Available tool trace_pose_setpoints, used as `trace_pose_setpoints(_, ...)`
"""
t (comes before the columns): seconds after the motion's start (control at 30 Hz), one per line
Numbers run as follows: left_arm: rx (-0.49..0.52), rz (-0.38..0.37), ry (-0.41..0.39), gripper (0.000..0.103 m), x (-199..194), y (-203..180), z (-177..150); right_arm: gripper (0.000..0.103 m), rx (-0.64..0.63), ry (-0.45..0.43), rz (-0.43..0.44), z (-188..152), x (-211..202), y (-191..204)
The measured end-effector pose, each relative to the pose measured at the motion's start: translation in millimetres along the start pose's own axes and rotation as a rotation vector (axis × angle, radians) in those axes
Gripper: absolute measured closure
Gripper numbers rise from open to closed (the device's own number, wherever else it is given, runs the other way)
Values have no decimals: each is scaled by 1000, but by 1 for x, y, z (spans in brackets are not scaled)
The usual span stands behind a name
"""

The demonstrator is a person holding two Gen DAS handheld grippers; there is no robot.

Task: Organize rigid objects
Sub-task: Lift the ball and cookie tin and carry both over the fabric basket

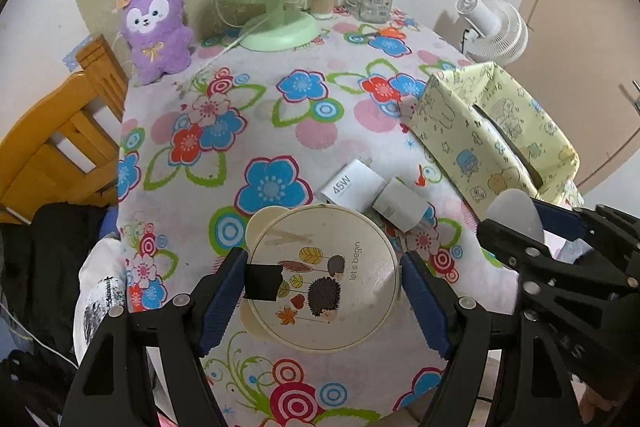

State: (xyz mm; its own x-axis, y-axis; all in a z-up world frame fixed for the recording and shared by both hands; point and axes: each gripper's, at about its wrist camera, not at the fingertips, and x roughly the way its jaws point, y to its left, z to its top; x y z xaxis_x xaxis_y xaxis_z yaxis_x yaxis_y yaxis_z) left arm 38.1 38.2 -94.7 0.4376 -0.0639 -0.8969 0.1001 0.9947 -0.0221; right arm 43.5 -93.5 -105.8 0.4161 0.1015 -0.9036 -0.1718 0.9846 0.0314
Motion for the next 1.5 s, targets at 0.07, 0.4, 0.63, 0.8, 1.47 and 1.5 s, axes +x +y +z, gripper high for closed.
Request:
trace_pose_setpoints(0.07,-10,-11,-6,24,-5,1,2,53,-7,-17,-12,2,-6,1)
trace_pose_setpoints(0.4,-24,-8,-60,24,-28,-2,18,53,-28,-65,-15,20,-31,-2)
trace_pose_setpoints(0.63,-43,19,-72,24,-31,-15,27,53,-66,-82,3,31,-36,-14)
trace_pose_setpoints(0.8,-67,45,-71,24,-29,-26,35,53,-88,-80,26,40,-33,-28)
trace_pose_setpoints(1.47,-138,43,-98,24,-9,-116,90,53,-162,-92,40,80,-31,-131)
trace_pose_setpoints(1.5,-139,43,-98,24,-8,-119,92,53,-165,-93,41,82,-30,-136)
